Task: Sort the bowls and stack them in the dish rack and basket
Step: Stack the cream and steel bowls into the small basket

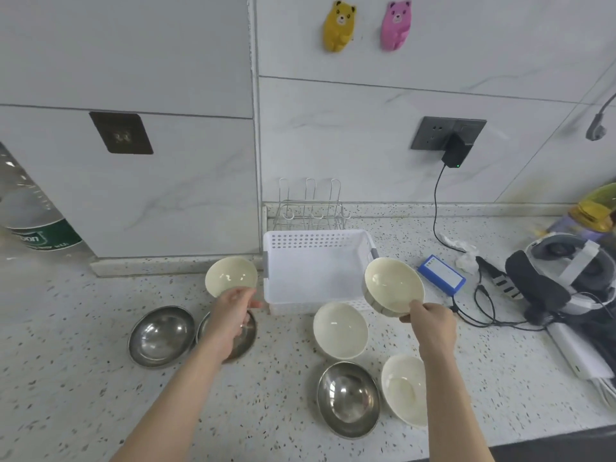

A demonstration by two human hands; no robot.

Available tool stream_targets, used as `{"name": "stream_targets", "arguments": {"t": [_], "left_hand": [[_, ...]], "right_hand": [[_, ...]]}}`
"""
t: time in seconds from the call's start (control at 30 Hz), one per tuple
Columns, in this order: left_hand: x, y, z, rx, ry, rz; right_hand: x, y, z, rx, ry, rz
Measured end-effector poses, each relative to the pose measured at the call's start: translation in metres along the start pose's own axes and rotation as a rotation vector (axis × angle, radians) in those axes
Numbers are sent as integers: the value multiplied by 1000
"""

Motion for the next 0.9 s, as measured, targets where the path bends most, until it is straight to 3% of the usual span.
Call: {"name": "stream_targets", "arguments": {"t": [0.17, 0.33, 0.5, 0.6, 0.9], "left_hand": [[48, -5, 60, 271, -189, -93], [87, -4, 79, 627, -151, -44], [119, 14, 79, 560, -6, 49], [135, 24, 79, 635, 71, 27], [147, 26, 71, 645, 126, 133]], "right_hand": [[-12, 17, -35, 225, 93, -101], [-12, 22, -58, 287, 121, -110], [-9, 23, -76, 243, 140, -97], [-2, 25, -89, 208, 142, -88], [9, 31, -137, 86, 230, -67]]}}
Point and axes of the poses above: each hand's wrist, its own x-axis towards the middle knuckle, its own z-axis out of the back of the hand, y = z × x, the point moved 3 cm from there along x, towards the middle knuckle, and after that the axes turned 11 degrees about x, right-handed, at the moved point
